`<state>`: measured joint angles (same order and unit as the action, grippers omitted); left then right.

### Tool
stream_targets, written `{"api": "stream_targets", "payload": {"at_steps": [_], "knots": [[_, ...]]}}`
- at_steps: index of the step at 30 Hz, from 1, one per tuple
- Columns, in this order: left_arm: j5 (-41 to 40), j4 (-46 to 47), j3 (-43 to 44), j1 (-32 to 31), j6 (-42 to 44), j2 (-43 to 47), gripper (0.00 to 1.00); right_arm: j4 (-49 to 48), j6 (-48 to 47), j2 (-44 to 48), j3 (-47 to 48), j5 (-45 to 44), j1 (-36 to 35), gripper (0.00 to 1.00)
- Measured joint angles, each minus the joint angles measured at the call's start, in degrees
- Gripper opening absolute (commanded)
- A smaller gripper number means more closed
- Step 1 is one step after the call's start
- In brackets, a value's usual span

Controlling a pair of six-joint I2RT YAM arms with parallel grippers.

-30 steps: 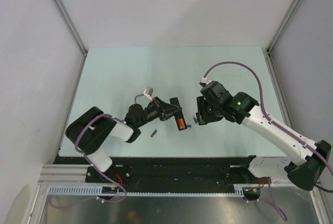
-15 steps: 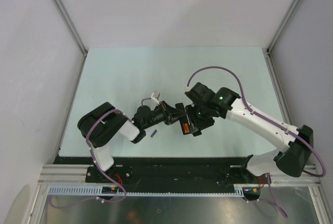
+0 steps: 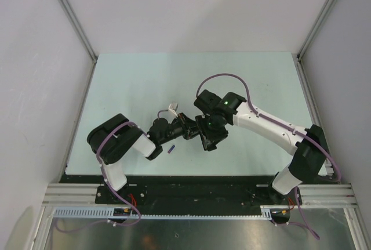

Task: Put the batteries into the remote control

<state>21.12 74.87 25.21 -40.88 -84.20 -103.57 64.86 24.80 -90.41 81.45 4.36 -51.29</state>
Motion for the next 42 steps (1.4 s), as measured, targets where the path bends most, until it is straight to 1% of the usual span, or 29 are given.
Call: {"api": "stream_targets", "payload": {"at_steps": [20,42], "knots": [[-3.34,0.0,-1.11,-0.59,-0.31,0.13,0.0,-0.31,0.66,-1.75,0.35,-2.99,-0.02,0.0],[-9.05,-0.2,-3.91,-2.05,1.31,4.11,0.0,-1.99,3.08,-2.05,0.35,-2.97,-0.57,0.0]]}}
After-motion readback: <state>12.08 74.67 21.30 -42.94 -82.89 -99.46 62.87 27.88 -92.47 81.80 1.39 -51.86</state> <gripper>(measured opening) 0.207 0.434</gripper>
